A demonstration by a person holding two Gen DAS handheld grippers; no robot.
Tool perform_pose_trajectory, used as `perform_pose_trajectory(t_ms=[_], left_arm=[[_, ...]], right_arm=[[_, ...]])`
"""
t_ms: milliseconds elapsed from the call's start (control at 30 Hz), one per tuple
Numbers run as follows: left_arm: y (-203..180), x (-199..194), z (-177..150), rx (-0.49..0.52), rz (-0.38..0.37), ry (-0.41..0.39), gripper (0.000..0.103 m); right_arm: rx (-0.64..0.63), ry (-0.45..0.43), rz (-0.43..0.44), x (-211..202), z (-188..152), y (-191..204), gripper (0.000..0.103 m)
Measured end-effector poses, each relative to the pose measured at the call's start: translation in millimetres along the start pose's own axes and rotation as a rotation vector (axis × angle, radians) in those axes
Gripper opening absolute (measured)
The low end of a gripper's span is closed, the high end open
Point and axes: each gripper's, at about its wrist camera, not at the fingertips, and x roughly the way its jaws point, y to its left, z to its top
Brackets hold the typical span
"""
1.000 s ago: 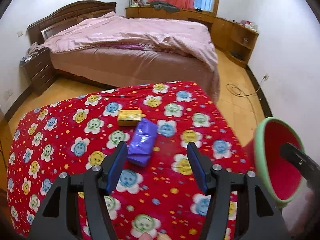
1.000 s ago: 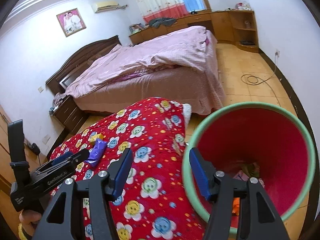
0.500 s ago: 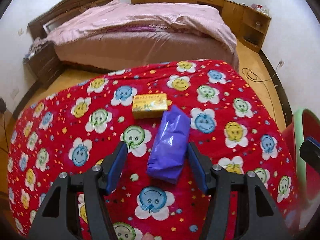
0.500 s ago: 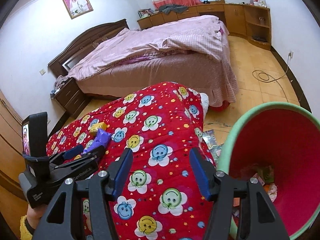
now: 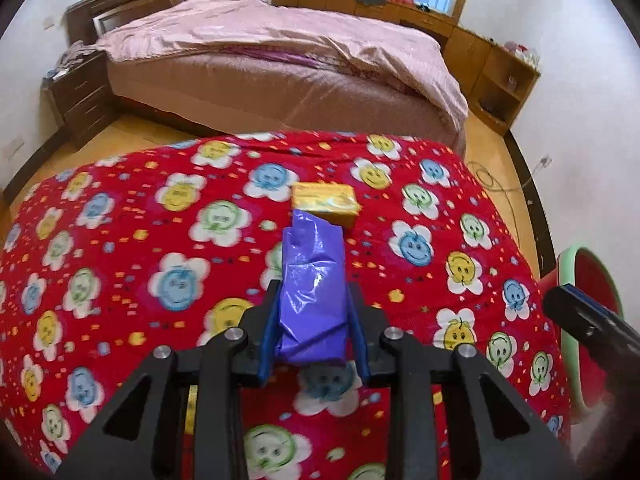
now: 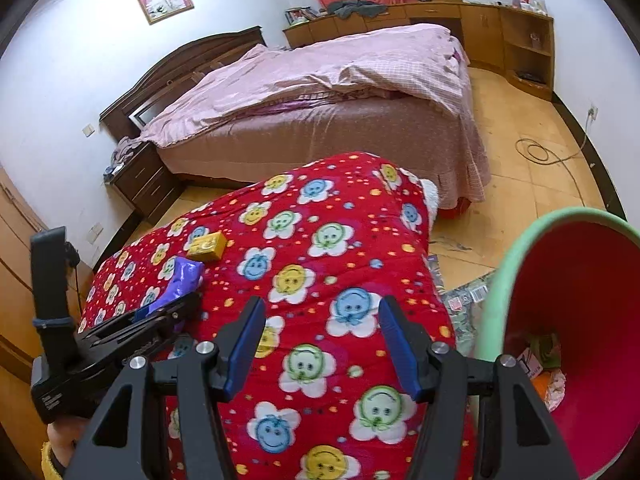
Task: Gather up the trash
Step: 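Grasp the purple packet with the left tool and lift it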
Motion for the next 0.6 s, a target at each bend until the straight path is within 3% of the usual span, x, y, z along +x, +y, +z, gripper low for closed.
perform_pose_trajectory(t_ms=[267, 600], left_arm=[[53, -16, 4, -0.115, 0.116, -0.039, 0.031], [115, -11, -3, -0.264, 0.232, -0.075, 0.031]], right_arm=[[-0.058, 0.011, 0.031, 14, 4, 37, 0.062], [-0.073, 0.043, 0.045, 58, 16, 82, 0.072]])
